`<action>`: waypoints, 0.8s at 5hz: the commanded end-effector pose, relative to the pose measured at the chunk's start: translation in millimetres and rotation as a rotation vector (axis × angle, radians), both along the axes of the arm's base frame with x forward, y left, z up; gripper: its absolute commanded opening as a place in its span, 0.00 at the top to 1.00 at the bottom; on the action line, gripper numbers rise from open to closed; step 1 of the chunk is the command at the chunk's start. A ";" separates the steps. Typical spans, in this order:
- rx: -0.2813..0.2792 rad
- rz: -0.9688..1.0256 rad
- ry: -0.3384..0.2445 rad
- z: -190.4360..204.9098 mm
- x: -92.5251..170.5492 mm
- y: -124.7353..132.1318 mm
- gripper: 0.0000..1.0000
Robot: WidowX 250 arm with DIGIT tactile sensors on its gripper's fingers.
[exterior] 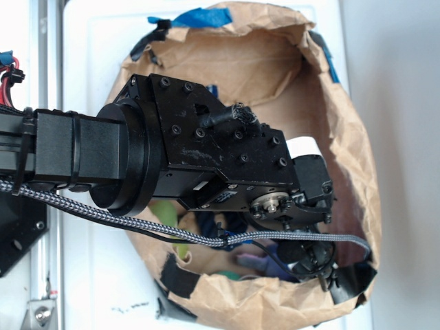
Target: Grab the gray animal.
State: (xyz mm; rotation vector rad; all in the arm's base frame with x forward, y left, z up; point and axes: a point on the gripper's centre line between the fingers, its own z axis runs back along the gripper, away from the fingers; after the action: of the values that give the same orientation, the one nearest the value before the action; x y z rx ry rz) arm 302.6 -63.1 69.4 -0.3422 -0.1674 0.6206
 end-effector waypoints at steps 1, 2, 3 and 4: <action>-0.034 -0.059 -0.042 -8.1 12.0 -22.7 0.00; -0.052 -0.069 -0.005 -17.0 14.8 -29.5 0.00; -0.042 -0.068 0.003 -19.5 15.3 -28.8 0.00; -0.054 -0.032 0.024 -21.9 17.1 -22.5 0.39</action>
State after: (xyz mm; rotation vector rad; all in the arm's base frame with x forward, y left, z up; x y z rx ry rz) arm 315.8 -83.7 39.8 -0.3761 -0.1019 0.6011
